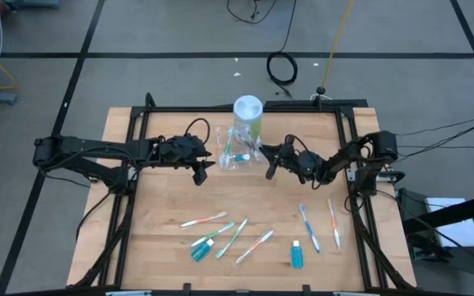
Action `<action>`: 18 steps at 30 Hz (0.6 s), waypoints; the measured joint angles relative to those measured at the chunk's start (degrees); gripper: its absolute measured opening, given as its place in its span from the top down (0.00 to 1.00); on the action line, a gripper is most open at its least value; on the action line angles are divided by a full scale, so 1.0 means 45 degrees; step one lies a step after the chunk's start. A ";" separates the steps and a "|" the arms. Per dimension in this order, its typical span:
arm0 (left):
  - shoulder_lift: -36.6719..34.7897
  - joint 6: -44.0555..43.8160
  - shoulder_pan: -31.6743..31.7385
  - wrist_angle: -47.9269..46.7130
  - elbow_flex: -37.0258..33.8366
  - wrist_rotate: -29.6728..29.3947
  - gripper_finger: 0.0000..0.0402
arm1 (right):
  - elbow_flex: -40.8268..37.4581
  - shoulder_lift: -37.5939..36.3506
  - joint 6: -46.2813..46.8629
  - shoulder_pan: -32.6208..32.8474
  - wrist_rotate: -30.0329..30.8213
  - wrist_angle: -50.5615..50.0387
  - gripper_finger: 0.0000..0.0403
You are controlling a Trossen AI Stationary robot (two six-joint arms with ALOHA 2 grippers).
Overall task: Pick & Place toothbrushing station
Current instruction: Put the blue toothbrush into the transparent organizer
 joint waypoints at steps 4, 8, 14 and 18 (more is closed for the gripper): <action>0.0000 -0.0470 -0.0004 0.0017 0.0000 0.0003 0.57 | 0.0004 0.0000 0.0734 -0.0041 -0.0016 -0.0797 0.89; 0.0000 -0.0946 -0.0198 0.0022 0.0000 0.0028 0.57 | 0.0009 0.0000 0.1549 -0.0125 -0.0014 -0.1217 0.89; 0.0000 -0.1457 -0.0852 -0.0012 0.0000 0.0041 0.57 | 0.0009 0.0000 0.1827 -0.0113 -0.0030 -0.1758 0.89; 0.0000 -0.1897 -0.1499 -0.0044 0.0000 0.0044 0.57 | 0.0009 0.0000 0.1796 -0.0113 -0.0030 -0.2002 0.86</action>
